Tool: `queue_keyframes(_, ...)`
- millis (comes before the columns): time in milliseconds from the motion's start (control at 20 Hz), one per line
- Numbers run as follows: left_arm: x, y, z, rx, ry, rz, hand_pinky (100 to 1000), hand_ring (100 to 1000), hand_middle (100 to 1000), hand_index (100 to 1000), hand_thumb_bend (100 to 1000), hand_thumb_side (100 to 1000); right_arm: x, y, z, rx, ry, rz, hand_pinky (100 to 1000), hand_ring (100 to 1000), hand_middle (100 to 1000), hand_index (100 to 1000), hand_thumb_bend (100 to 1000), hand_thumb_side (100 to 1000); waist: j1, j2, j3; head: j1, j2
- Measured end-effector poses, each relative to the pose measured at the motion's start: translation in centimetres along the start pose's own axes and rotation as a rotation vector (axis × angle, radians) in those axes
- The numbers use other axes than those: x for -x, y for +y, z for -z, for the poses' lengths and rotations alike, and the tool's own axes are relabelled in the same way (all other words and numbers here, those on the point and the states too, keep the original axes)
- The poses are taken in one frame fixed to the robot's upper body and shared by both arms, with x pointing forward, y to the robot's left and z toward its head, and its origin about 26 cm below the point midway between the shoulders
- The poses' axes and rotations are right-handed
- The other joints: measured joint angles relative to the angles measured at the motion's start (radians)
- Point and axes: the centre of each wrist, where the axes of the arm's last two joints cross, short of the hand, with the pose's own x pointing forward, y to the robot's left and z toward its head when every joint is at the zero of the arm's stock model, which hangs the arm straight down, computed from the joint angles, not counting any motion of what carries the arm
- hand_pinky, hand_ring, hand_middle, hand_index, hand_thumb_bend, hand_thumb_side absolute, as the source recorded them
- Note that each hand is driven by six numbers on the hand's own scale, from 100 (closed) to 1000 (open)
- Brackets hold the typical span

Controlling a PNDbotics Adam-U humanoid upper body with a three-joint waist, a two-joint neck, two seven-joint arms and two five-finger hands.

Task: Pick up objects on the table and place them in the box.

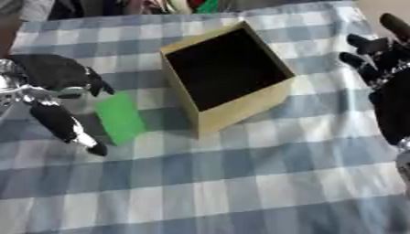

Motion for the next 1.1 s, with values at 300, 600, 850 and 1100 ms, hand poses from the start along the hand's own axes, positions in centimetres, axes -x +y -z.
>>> queue_keyframes(300, -0.5, 1.8, -0.6, -0.063, 0.052, 0.04, 637, 738, 707, 859, 954, 1000, 0.0, 0.0, -0.1, -0.001, 0.007, -0.002, 817, 864, 553, 897, 100, 881, 0.006, 0.0, 0.012, 0.0, 0.0)
queue_keyframes(600, -1.0, 2.0, 0.4, -0.071, 0.087, 0.026, 619, 722, 687, 836, 767, 1000, 0.1, 0.0, -0.2, 0.004, 0.018, -0.001, 818, 864, 552, 898, 100, 882, 0.006, 0.0, 0.016, 0.001, 0.001)
queue_keyframes(850, -1.3, 1.5, 2.1, -0.052, 0.094, -0.017, 611, 709, 673, 821, 796, 1000, 0.2, 0.0, -0.3, 0.005, 0.021, 0.003, 819, 865, 552, 899, 100, 880, 0.006, 0.0, 0.013, 0.003, 0.001)
queue_keyframes(1100, -1.3, 0.7, 3.4, -0.026, 0.114, -0.043, 602, 696, 660, 798, 790, 1000, 0.2, 0.1, -0.3, 0.007, 0.022, 0.004, 820, 865, 551, 899, 100, 881, 0.006, 0.0, 0.009, 0.004, 0.001)
